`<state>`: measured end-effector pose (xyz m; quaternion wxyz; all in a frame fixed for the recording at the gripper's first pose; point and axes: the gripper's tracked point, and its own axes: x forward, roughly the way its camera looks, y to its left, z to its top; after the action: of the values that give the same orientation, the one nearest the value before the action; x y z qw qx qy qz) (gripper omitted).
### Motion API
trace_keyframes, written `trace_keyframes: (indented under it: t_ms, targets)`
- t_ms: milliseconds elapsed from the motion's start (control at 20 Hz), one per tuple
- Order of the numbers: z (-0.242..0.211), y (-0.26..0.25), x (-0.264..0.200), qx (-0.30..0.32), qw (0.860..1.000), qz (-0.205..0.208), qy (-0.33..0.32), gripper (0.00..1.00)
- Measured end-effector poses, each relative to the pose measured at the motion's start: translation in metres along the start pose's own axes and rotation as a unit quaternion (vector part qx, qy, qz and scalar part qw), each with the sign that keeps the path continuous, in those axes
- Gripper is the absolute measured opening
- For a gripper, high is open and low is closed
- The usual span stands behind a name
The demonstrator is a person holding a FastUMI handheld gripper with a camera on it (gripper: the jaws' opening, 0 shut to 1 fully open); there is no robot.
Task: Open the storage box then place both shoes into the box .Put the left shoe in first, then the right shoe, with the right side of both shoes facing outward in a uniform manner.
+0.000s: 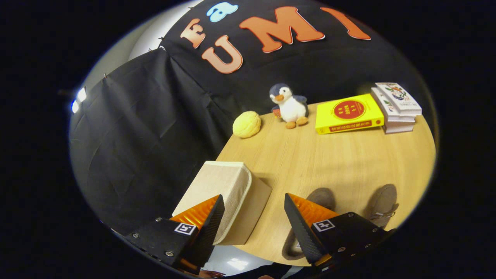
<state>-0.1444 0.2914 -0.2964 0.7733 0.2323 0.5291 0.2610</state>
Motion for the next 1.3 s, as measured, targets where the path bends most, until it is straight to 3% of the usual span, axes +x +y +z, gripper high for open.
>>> trace_keyframes:
  t_ms: [150, 500, 950, 1150, 1300]
  targets:
    - [-0.033, 0.022, 0.026, 0.049, 0.996, 0.045, 0.058, 0.93]
    - [-0.084, 0.043, 0.065, 0.082, 0.986, 0.084, 0.12, 0.94]
    - [-0.086, 0.064, 0.089, 0.168, 0.967, 0.138, 0.133, 0.93]
    - [-0.078, 0.063, 0.075, 0.174, 0.965, 0.149, 0.125, 0.84]
    - [-0.057, 0.076, 0.052, 0.178, 0.964, 0.167, 0.104, 0.7]
